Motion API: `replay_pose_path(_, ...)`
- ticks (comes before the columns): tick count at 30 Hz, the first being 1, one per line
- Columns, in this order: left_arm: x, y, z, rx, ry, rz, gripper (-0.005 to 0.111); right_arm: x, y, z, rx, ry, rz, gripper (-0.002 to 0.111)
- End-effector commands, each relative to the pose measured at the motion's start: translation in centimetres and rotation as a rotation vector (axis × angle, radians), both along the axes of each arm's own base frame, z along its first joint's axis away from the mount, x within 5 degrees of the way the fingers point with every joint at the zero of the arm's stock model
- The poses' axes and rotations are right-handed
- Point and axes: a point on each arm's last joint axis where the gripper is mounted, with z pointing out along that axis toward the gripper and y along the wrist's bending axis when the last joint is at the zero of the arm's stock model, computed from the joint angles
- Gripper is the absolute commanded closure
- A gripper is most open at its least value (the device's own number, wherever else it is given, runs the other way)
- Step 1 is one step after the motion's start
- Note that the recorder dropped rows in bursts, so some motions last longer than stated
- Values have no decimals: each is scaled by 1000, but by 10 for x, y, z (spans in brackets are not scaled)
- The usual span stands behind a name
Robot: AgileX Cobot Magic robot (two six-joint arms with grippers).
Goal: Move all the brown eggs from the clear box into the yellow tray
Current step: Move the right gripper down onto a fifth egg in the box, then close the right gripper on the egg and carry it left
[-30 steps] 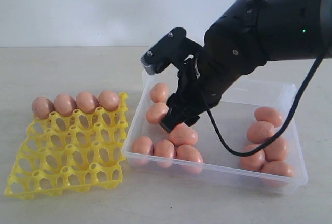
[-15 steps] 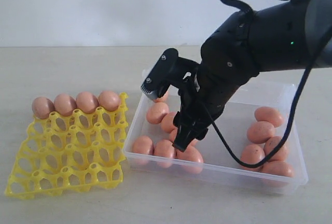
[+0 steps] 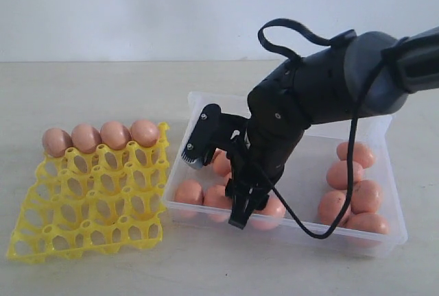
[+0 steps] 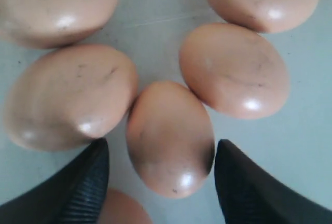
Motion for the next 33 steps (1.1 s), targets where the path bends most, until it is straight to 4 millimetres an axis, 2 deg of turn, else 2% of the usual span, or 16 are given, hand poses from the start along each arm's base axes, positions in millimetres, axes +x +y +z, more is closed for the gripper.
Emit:
replay_pose_path(1, 0, 0, -1, -4, -1, 2, 85, 1, 0, -13, -24, 22, 16, 51)
replay_pose_path(3, 0, 0, -1, -4, -1, 2, 85, 1, 0, -15, -27, 25, 16, 60)
replay_pose_path(6, 0, 0, -1, -4, -1, 2, 85, 1, 0, -13, -22, 20, 17, 90)
replay_pose_path(7, 0, 0, -1, -4, -1, 2, 85, 1, 0, -10, -18, 15, 17, 105)
replay_pose_path(8, 0, 0, -1, -4, -1, 2, 85, 1, 0, -6, -8, 8, 7, 108)
replay_pose_path(12, 0, 0, -1, -4, -1, 2, 85, 1, 1, 19, 80, -51, -48, 108)
replay_pose_path(19, 0, 0, -1, -4, -1, 2, 85, 0, 6, 94, 414, -299, -87, 109)
replay_pose_path(21, 0, 0, -1, -4, -1, 2, 85, -3, 12, 110, 515, -355, -85, 109)
replay_pose_path(28, 0, 0, -1, -4, -1, 2, 85, -19, 47, 130, 831, -414, -74, 109)
replay_pose_path(31, 0, 0, -1, -4, -1, 2, 85, -26, 64, 127, 945, -396, -80, 109)
replay_pose_path(33, 0, 0, -1, -4, -1, 2, 85, -29, 74, 119, 981, -370, -82, 109)
